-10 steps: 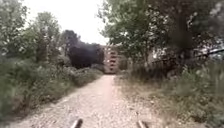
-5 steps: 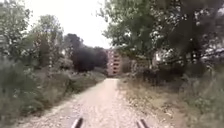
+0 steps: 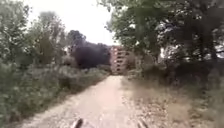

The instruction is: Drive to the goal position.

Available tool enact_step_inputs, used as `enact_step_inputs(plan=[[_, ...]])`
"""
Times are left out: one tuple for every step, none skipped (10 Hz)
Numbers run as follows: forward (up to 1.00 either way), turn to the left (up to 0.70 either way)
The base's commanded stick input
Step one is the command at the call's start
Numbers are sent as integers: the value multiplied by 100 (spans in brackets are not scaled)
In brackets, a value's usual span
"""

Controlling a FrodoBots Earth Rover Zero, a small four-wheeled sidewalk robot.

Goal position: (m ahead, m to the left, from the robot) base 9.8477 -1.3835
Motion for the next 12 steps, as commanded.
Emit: enact_step_inputs(plan=[[85,-28],[85,-34],[85,-4],[85,0],[85,0],[85,0],[85,0],[85,0],[85,-21],[85,-34],[85,-11],[85,0]])
